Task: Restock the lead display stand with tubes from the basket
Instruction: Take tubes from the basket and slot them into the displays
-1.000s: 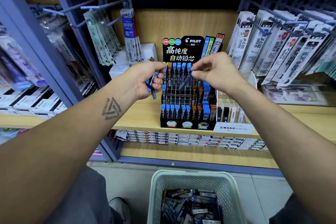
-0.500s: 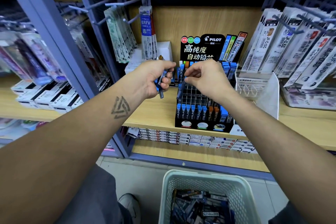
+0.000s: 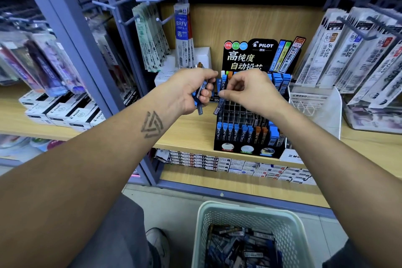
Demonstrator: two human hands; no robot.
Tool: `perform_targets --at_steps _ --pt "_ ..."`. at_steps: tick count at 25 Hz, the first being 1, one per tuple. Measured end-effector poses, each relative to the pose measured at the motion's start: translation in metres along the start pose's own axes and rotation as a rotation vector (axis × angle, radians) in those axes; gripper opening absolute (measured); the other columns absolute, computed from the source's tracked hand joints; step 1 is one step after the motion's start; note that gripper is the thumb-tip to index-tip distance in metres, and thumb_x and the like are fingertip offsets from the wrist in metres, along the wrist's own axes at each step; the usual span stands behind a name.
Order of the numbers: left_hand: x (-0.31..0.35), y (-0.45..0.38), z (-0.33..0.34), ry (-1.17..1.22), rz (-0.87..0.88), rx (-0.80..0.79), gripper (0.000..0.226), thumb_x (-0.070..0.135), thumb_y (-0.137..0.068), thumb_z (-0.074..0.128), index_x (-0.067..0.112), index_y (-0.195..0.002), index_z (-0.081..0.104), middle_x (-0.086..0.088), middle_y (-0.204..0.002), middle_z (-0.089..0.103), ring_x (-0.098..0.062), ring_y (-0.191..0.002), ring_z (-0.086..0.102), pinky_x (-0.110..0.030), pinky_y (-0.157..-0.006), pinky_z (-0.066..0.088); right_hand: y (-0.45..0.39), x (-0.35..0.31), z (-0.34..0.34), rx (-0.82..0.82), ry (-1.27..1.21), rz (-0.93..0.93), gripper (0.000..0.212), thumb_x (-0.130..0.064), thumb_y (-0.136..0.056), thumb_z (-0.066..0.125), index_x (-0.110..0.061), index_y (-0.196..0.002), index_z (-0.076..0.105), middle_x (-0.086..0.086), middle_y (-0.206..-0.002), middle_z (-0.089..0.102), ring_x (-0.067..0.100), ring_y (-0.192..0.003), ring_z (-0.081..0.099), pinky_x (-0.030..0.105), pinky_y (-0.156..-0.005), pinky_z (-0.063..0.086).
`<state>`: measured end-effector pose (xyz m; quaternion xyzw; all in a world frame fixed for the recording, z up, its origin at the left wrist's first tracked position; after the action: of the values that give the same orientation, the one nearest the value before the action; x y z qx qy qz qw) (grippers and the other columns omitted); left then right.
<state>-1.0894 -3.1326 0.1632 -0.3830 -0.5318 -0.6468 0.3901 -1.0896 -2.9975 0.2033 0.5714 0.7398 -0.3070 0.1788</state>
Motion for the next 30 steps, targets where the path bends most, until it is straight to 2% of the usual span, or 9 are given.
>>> perform_targets --at_steps 10,16,19,21,22,24,25,27,30 --pt "-0.001 0.0 0.003 -0.003 -0.009 -0.006 0.029 0.021 -0.1 0.056 0.013 -0.073 0.05 0.003 -0.05 0.043 -0.005 -0.034 0.031 -0.016 -0.03 0.024 -0.005 0.002 -0.005 -0.011 0.118 0.042 0.022 -0.034 -0.081 0.081 -0.015 -0.076 0.071 0.0 -0.071 0.066 0.012 -0.063 0.056 0.023 -0.057 0.045" --pt "-0.002 -0.001 0.002 -0.003 -0.003 0.002 0.028 0.02 -0.1 0.057 0.013 -0.074 0.051 0.003 -0.051 0.043 -0.005 -0.034 0.032 -0.016 -0.031 0.025 0.004 -0.005 0.028 -0.027 0.327 -0.119 0.022 -0.043 -0.086 0.074 -0.021 -0.082 0.073 -0.001 -0.076 0.068 0.023 -0.075 0.063 0.04 -0.072 0.055" --pt "-0.002 -0.002 0.002 0.005 0.006 0.001 0.028 0.02 -0.1 0.057 0.012 -0.074 0.051 0.002 -0.051 0.043 -0.005 -0.035 0.032 -0.016 -0.031 0.025 0.006 -0.007 0.019 0.061 0.312 -0.162 0.018 -0.037 -0.091 0.068 -0.021 -0.088 0.076 0.0 -0.081 0.071 0.021 -0.078 0.064 0.039 -0.074 0.055" --pt "-0.001 -0.002 0.004 0.04 0.017 -0.017 0.029 0.02 -0.101 0.056 0.012 -0.073 0.051 0.002 -0.051 0.043 -0.005 -0.035 0.032 -0.016 -0.031 0.025 0.007 -0.006 0.001 0.134 0.13 -0.101 0.015 -0.029 -0.093 0.067 -0.018 -0.091 0.077 0.0 -0.079 0.073 0.016 -0.072 0.065 0.031 -0.071 0.053" --pt "0.0 -0.002 0.006 0.07 0.028 -0.027 0.029 0.02 -0.101 0.055 0.012 -0.073 0.051 0.002 -0.052 0.043 -0.005 -0.035 0.032 -0.016 -0.032 0.025 0.009 -0.001 -0.003 0.108 -0.073 -0.022 0.013 -0.023 -0.093 0.067 -0.014 -0.092 0.076 0.004 -0.078 0.073 0.016 -0.068 0.066 0.029 -0.068 0.052" --pt "0.003 -0.003 0.01 0.142 0.066 -0.034 0.028 0.02 -0.101 0.056 0.012 -0.074 0.052 0.001 -0.053 0.043 -0.006 -0.036 0.033 -0.016 -0.033 0.026 0.019 0.002 0.013 -0.118 -0.595 0.156 0.012 -0.009 -0.093 0.066 -0.004 -0.104 0.069 0.017 -0.084 0.075 0.024 -0.071 0.072 0.03 -0.065 0.055" --pt "0.004 -0.005 0.011 0.173 0.087 -0.031 0.027 0.02 -0.101 0.057 0.011 -0.076 0.052 0.0 -0.053 0.044 -0.007 -0.037 0.034 -0.017 -0.033 0.026 0.027 -0.002 0.024 -0.248 -0.8 0.224 0.022 -0.005 -0.091 0.068 -0.002 -0.112 0.063 0.022 -0.09 0.075 0.03 -0.078 0.074 0.032 -0.068 0.058" --pt "0.004 -0.008 0.015 0.227 0.114 -0.026 0.024 0.02 -0.1 0.059 0.011 -0.079 0.053 -0.001 -0.052 0.045 -0.01 -0.037 0.036 -0.017 -0.035 0.029 0.04 -0.006 0.034 -0.366 -0.939 0.27 0.044 -0.004 -0.083 0.076 -0.002 -0.121 0.054 0.024 -0.094 0.074 0.036 -0.084 0.074 0.034 -0.072 0.061" --pt "-0.002 -0.011 0.028 0.299 0.103 -0.037 0.024 0.023 -0.101 0.058 0.011 -0.082 0.052 -0.001 -0.05 0.045 -0.011 -0.037 0.039 -0.017 -0.037 0.034 0.042 0.002 0.027 -0.267 -0.89 0.257 0.051 0.006 -0.077 0.078 -0.001 -0.12 0.052 0.019 -0.082 0.074 0.031 -0.074 0.074 0.033 -0.063 0.061"
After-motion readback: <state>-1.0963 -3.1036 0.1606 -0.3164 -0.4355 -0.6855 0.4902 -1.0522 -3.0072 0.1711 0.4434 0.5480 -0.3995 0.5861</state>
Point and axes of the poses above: each hand's wrist, its own y-axis away from the middle knuckle, its own z-axis out of the palm, x = y × z, the point moved 10 cm from there along -y, towards the middle knuckle
